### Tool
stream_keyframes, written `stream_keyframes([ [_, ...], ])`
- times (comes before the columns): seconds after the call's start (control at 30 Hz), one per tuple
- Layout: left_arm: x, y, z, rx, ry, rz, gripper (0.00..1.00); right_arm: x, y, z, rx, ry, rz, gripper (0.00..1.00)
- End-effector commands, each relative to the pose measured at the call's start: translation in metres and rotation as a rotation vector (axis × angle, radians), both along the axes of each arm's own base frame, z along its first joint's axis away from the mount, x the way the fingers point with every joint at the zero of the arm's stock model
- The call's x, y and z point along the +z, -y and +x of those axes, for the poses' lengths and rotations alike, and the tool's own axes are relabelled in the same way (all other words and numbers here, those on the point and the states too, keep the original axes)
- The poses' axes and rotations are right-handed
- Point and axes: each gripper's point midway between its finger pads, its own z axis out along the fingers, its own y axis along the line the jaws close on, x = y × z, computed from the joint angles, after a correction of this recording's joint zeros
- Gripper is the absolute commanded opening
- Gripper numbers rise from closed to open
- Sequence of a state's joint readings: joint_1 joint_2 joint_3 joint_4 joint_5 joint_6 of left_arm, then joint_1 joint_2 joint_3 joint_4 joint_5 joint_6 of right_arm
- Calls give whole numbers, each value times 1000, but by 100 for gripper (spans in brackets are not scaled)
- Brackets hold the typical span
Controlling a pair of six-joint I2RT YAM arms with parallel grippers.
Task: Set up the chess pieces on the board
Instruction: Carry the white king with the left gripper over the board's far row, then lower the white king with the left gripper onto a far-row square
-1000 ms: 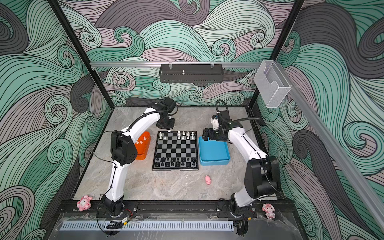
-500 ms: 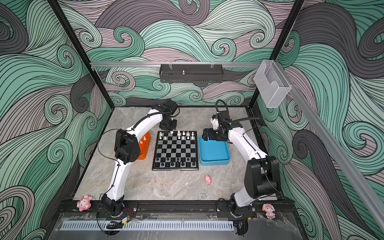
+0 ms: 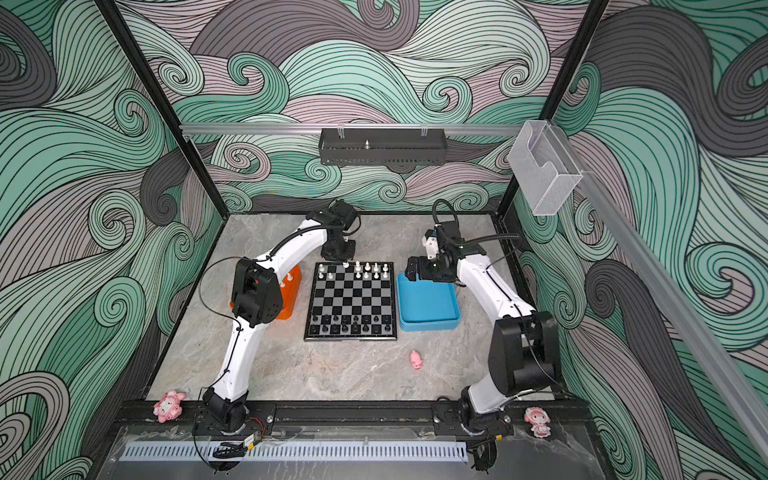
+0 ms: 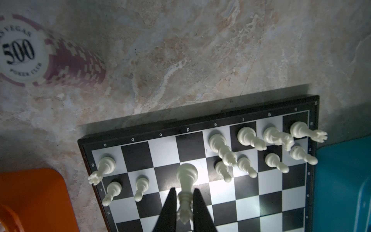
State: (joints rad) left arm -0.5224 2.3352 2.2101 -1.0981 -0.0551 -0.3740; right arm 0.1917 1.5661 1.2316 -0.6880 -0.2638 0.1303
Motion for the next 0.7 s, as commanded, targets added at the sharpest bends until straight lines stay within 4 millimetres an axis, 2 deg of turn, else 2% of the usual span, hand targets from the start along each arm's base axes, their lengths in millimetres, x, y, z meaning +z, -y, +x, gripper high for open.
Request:
stream_keyframes([
  [0.0, -10, 7, 1, -1, -15, -4, 15, -8, 1, 0, 7, -14, -2, 99],
  [0.67, -24, 9, 2, -1, -27, -5, 16, -10, 3, 0, 3, -21, -3, 99],
])
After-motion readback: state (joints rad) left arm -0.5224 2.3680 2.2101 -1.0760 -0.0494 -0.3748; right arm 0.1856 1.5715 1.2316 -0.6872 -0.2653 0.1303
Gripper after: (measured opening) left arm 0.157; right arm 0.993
